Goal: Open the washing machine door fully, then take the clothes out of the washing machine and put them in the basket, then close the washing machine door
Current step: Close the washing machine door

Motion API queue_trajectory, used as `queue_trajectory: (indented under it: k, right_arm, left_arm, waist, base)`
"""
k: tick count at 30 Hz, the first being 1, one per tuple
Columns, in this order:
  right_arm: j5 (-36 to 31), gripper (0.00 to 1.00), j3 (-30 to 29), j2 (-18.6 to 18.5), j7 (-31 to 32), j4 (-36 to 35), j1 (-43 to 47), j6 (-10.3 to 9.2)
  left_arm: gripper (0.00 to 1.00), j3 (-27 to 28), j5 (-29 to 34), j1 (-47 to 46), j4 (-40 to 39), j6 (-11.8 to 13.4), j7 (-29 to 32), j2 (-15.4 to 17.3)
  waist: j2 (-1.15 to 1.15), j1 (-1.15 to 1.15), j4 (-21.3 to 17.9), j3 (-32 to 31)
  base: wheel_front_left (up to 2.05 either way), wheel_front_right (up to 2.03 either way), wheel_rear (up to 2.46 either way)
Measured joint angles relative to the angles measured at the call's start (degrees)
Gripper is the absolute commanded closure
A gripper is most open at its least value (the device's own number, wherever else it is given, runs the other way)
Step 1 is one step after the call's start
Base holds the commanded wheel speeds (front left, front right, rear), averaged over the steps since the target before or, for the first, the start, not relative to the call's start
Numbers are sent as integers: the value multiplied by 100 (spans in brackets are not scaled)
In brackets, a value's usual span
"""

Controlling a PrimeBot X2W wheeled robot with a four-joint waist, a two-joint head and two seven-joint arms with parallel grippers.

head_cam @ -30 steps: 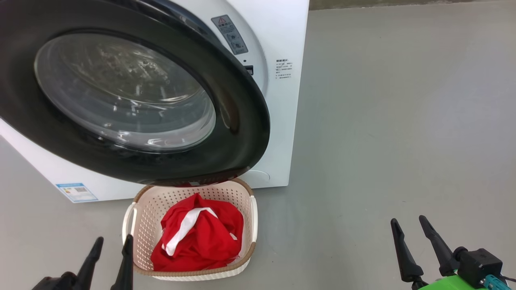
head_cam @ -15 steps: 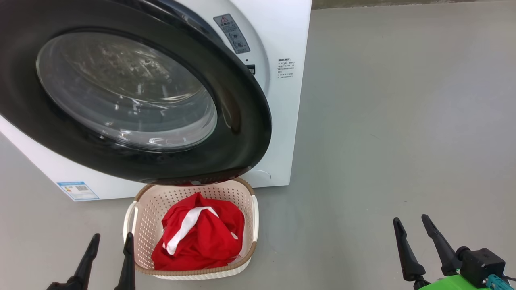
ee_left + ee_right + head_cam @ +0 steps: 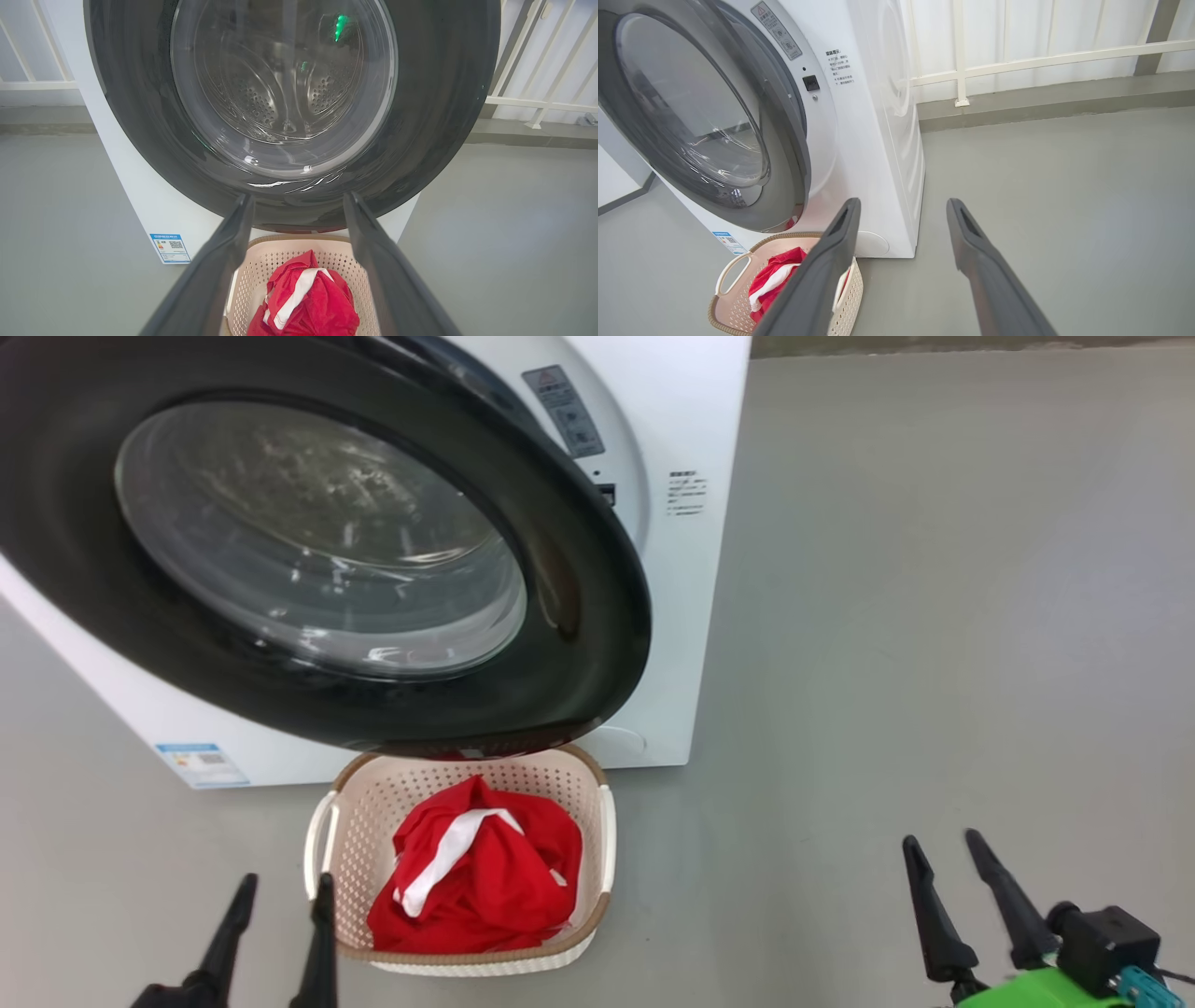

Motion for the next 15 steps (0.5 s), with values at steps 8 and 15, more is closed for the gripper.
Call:
queue_trajectory:
  k: [8,15]
  right_arm:
    - [91,100,495,-70,0,25,-621,0]
    - [134,100,969,-238,0,135,-1461,0]
  left_arm:
    - [0,-265,-27,-260,57,0,0,-54]
    - [0,-583,-142,-471,127,0,0,-73]
  waist:
    - [0,0,344,136]
    - [0,0,740,295]
  base:
    - [0,0,0]
    - [0,0,0]
